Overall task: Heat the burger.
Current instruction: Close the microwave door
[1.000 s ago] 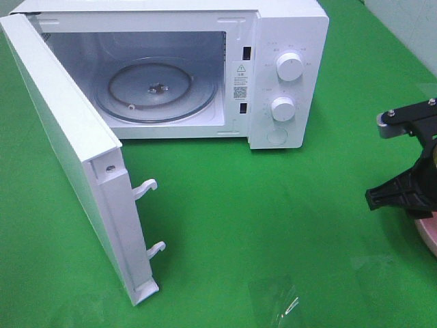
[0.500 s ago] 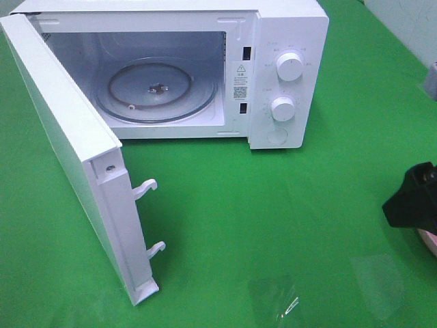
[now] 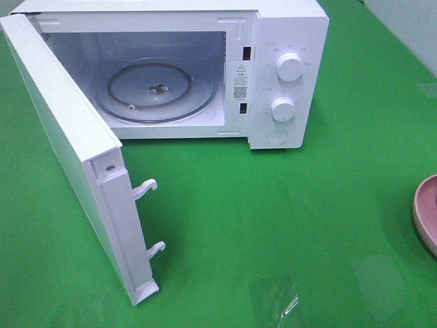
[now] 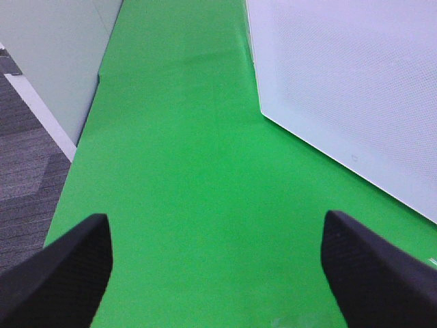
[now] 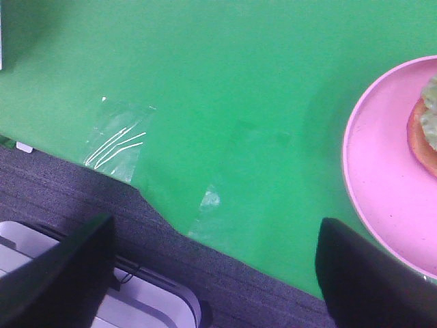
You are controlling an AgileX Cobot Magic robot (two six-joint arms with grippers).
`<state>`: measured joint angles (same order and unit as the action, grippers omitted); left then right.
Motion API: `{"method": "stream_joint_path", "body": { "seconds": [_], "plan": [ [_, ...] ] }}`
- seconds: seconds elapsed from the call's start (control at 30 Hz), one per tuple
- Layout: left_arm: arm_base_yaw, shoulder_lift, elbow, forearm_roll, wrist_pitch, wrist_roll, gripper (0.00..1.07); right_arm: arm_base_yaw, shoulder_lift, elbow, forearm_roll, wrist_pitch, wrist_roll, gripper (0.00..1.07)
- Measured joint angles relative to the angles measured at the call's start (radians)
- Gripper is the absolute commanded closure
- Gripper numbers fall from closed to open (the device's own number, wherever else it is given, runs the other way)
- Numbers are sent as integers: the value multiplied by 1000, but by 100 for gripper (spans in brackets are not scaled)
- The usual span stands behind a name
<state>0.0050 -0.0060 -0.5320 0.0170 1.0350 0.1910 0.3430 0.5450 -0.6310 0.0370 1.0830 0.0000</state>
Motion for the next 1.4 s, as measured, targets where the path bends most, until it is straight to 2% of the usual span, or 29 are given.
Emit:
{"method": "stream_joint_path", "body": {
  "seconds": [0.27, 0.47, 0.73, 0.97, 1.4],
  "plan": [
    [0, 0, 0, 0, 0, 0, 30, -21, -223, 68, 0, 28, 0, 31],
    [0, 0, 0, 0, 0, 0, 30, -134, -387, 78, 0, 35, 0, 31],
    [0, 0, 0, 0, 0, 0, 30, -216, -528, 93, 8, -37, 0, 31],
    [0, 0, 0, 0, 0, 0, 30, -265, -551, 122, 9, -65, 0, 32],
    [0, 0, 0, 0, 0, 0, 30, -268, -551, 123, 11, -65, 0, 32]
  ]
}}
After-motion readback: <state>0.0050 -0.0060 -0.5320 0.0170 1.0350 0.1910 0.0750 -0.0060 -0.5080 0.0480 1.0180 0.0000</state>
